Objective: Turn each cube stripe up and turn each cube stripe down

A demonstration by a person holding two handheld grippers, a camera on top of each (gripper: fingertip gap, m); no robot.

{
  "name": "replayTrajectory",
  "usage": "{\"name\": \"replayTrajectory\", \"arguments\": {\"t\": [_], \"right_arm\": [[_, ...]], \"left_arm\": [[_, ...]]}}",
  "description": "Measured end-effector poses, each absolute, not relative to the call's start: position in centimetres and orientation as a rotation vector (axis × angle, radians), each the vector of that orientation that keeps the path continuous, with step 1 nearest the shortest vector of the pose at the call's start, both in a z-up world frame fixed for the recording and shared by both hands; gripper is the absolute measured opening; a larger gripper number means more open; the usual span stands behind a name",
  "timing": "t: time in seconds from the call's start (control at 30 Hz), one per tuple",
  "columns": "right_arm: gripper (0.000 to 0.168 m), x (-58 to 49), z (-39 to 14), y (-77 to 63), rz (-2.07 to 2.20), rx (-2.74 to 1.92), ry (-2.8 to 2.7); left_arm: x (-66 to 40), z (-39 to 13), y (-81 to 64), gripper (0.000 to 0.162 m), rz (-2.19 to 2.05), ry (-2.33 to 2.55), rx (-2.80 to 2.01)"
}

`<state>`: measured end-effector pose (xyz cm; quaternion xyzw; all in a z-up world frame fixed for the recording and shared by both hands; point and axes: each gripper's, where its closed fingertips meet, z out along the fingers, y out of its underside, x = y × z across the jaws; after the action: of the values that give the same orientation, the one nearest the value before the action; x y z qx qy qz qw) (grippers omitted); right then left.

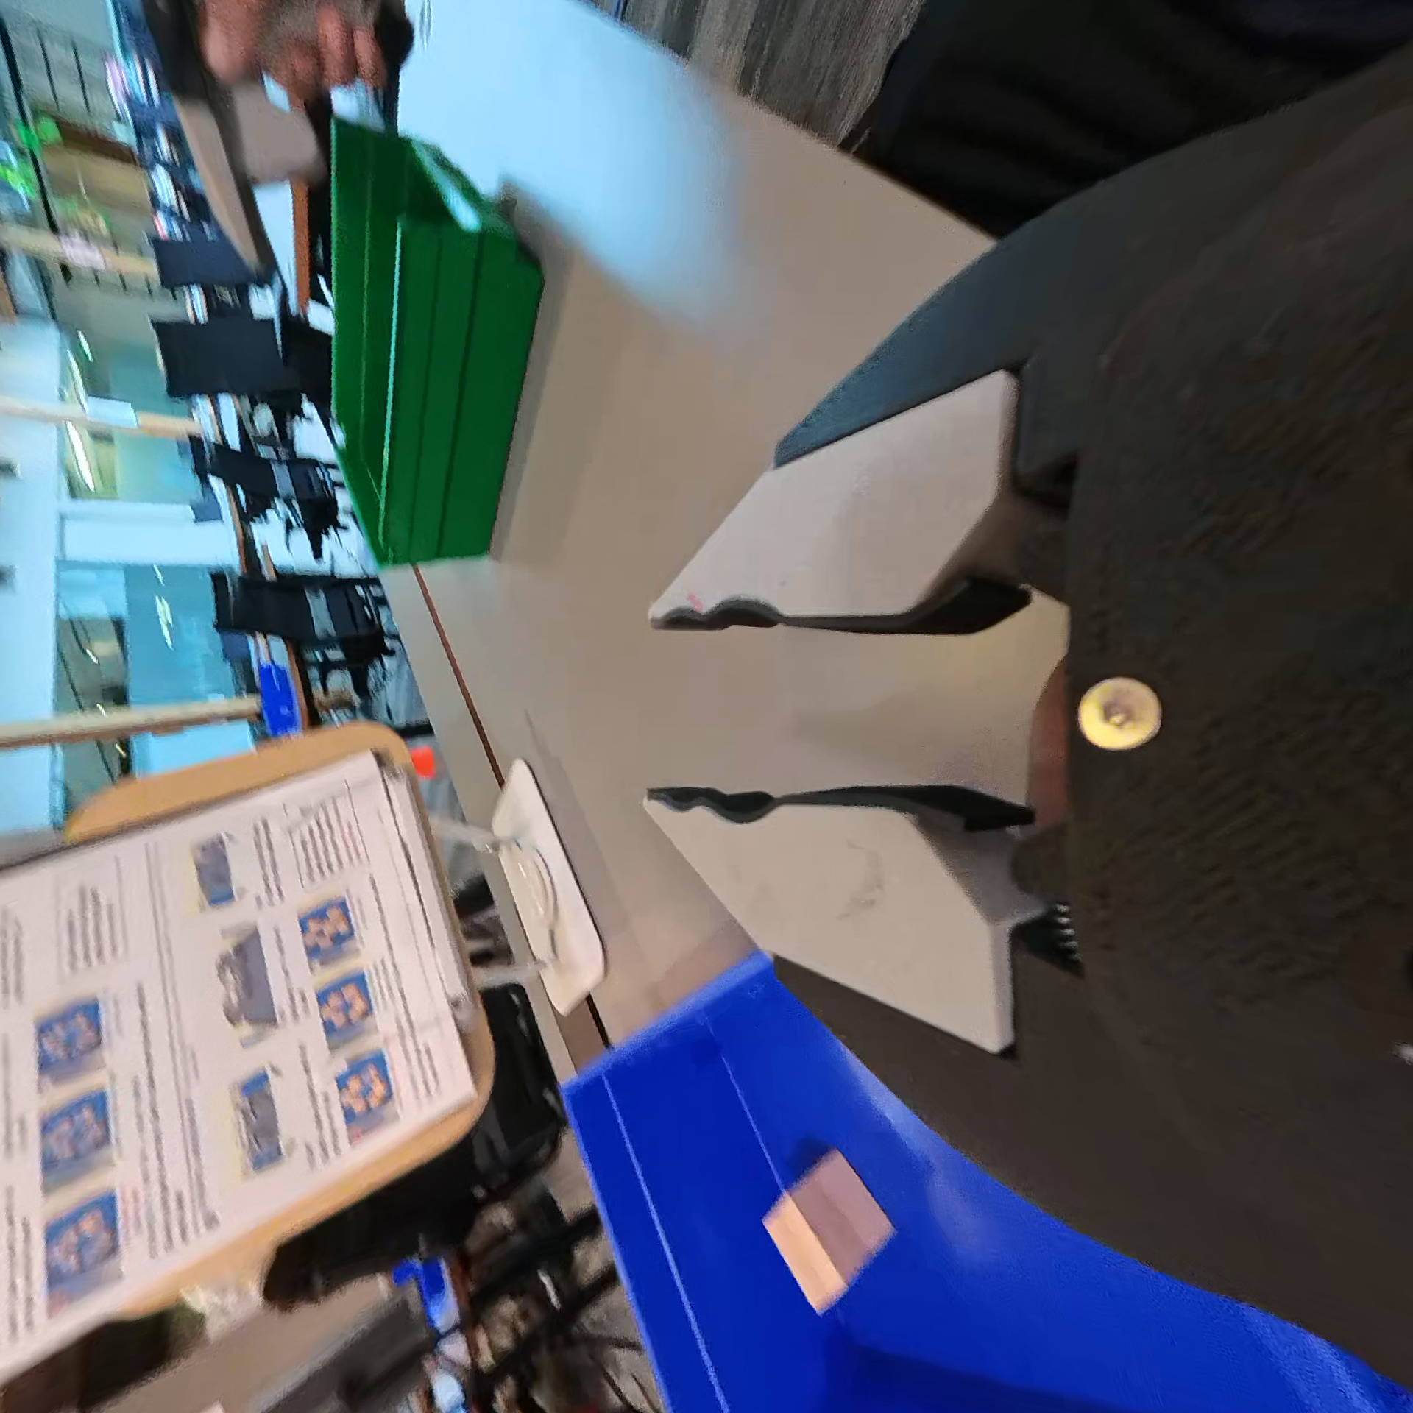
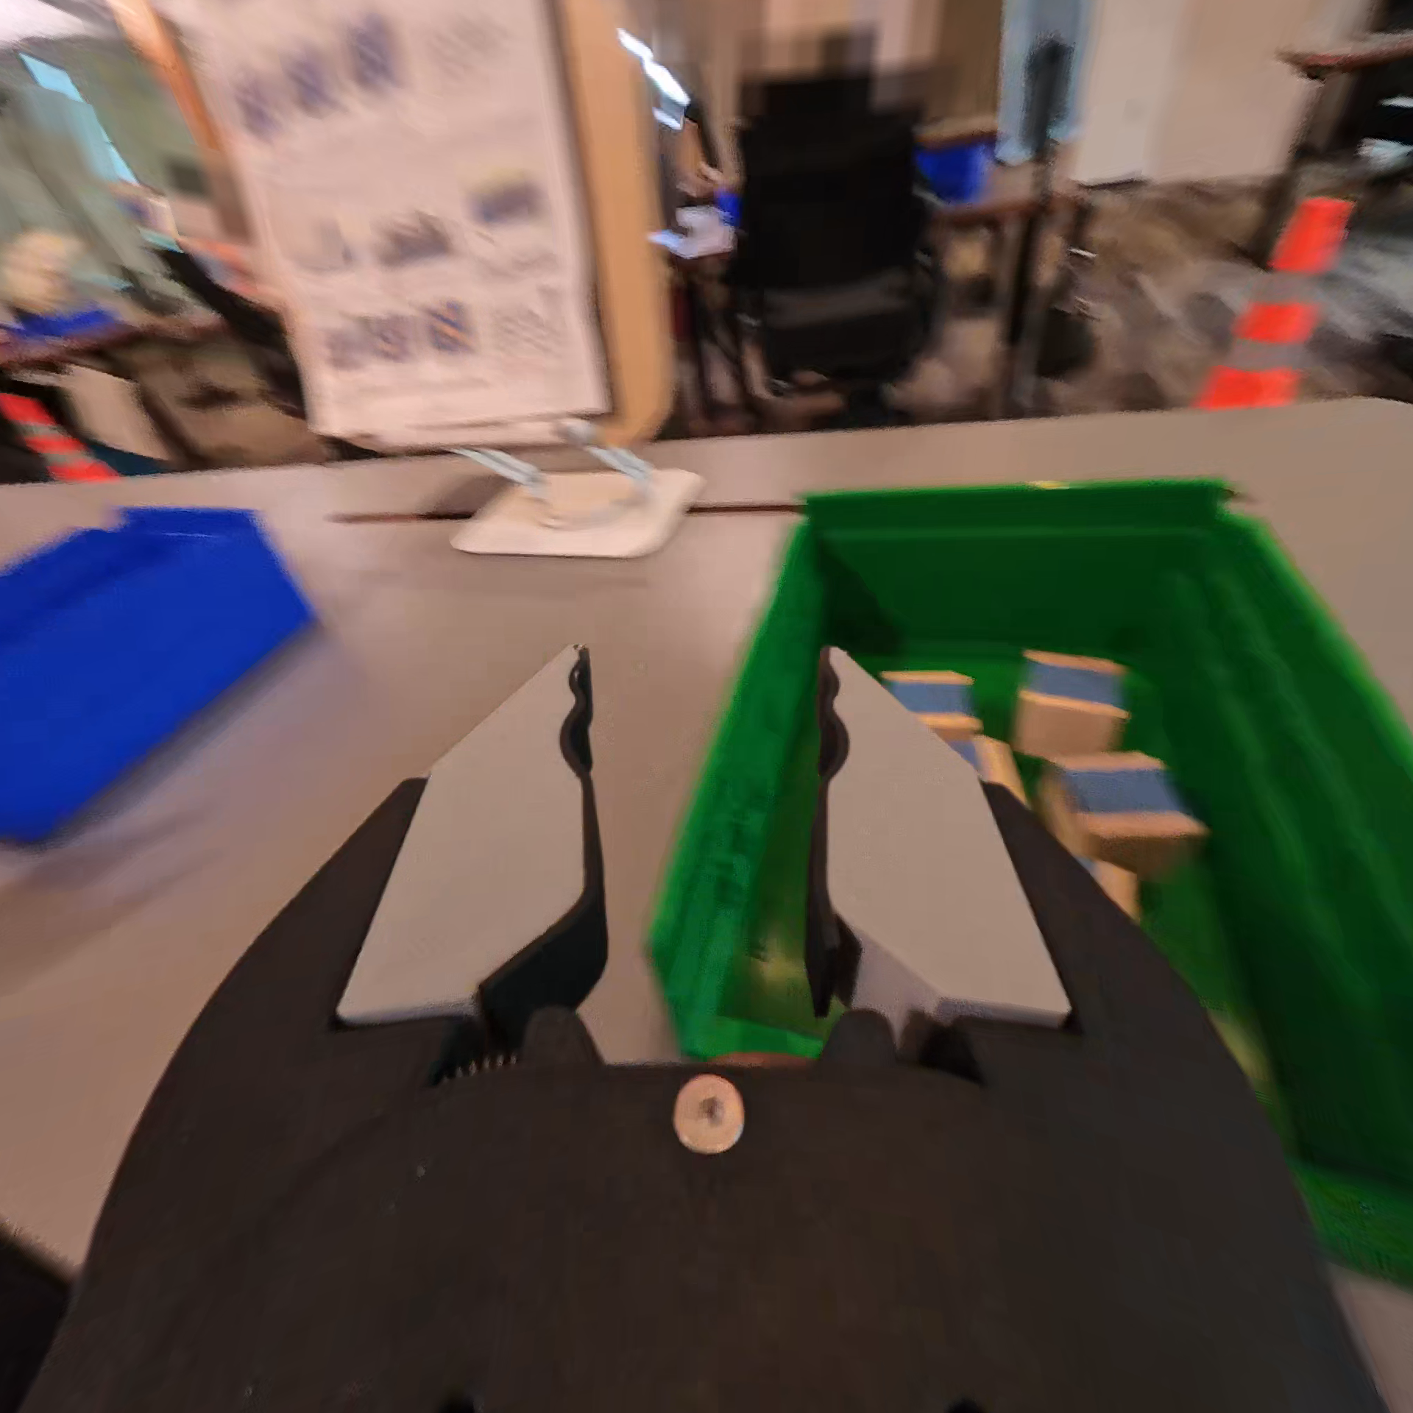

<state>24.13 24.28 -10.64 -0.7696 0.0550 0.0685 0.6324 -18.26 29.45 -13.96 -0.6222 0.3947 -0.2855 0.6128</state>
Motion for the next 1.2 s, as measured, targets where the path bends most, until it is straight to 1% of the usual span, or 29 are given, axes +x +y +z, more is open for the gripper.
{"name": "replayTrajectory", "arguments": {"t": [0.07, 0.13, 0.23, 0.3, 0.37, 0.47, 0.5, 0.6, 0.67, 0.77, 0.87, 1.0, 1.1, 1.2], "right_arm": [[0.057, 19.4, -10.1, 24.9, 0.294, -1.723, 0.005], [0.06, 15.7, -11.9, 26.0, 0.354, -1.789, -0.099], [0.063, 13.4, -15.1, 27.3, 0.288, -1.918, -0.177], [0.062, 12.4, -15.6, 27.5, 0.275, -1.939, -0.214], [0.06, 12.1, -15.3, 27.3, 0.28, -1.933, -0.227], [0.059, 12.4, -14.0, 26.8, 0.313, -1.894, -0.196], [0.059, 12.5, -13.8, 26.7, 0.332, -1.887, -0.183], [0.059, 12.9, -13.4, 26.3, 0.357, -1.882, -0.157], [0.059, 13.3, -13.6, 26.3, 0.345, -1.891, -0.151], [0.059, 13.3, -13.9, 26.5, 0.329, -1.906, -0.16], [0.059, 13.1, -14.3, 26.5, 0.314, -1.923, -0.181], [0.057, 13.1, -14.0, 26.2, 0.28, -1.922, -0.199], [0.057, 12.4, -13.4, 25.7, 0.314, -1.905, -0.214], [0.057, 10.5, -12.7, 25.2, 0.384, -1.891, -0.256]], "left_arm": [[-20.1, -14.0, 31.3, 0.041, -0.588, 0.848, -1.508], [-22.3, -13.0, 33.4, 0.041, -0.515, 0.78, -1.554], [-25.2, -11.0, 37.6, 0.04, -0.408, 0.716, -1.618], [-26.5, -11.1, 41.1, 0.044, -0.365, 0.709, -1.716], [-27.5, -12.4, 44.9, 0.049, -0.307, 0.705, -1.834], [-28.2, -15.6, 49.9, 0.059, -0.254, 0.653, -2.031], [-28.1, -16.7, 51.3, 0.061, -0.258, 0.619, -2.095], [-27.5, -20.2, 54.1, 0.06, -0.273, 0.519, -2.279], [-28.1, -22.2, 55.8, 0.067, -0.14, 0.466, -2.358], [-28.6, -24.3, 57.3, 0.066, 0.013, 0.451, -2.41], [-28.3, -26.3, 57.7, 0.048, 0.059, 0.46, -2.43], [-28.3, -26.4, 57.9, 0.046, 0.09, 0.503, -2.37], [-28.4, -25.1, 57.3, 0.046, 0.051, 0.535, -2.315], [-27.0, -21.5, 55.6, 0.046, -0.125, 0.557, -2.195]]}}
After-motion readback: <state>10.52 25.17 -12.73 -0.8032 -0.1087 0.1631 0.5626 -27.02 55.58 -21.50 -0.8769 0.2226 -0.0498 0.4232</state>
